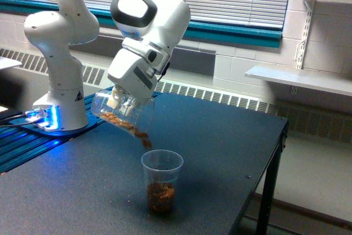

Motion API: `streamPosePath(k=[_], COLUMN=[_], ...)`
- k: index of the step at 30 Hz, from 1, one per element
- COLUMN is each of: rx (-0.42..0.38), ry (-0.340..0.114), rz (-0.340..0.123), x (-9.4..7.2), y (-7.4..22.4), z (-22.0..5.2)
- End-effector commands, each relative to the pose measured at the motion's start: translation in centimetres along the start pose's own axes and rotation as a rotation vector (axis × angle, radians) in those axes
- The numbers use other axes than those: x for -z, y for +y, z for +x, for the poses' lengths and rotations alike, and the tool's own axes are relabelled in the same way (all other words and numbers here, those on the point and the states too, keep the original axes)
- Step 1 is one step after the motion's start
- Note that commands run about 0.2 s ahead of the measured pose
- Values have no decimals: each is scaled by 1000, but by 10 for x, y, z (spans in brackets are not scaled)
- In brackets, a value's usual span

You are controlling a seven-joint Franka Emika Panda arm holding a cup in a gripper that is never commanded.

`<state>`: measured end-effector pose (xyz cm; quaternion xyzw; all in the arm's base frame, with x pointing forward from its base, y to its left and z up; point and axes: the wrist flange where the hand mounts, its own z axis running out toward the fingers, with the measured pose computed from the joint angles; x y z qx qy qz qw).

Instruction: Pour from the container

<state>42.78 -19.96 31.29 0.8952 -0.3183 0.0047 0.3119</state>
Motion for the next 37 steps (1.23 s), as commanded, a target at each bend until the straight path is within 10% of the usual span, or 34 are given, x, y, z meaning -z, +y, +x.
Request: streamPosePath(k=[1, 37], rx=[4, 43], ry=[-4, -36], rz=[-17, -64], x=[8, 25], y=[-4, -3], z=[4, 13])
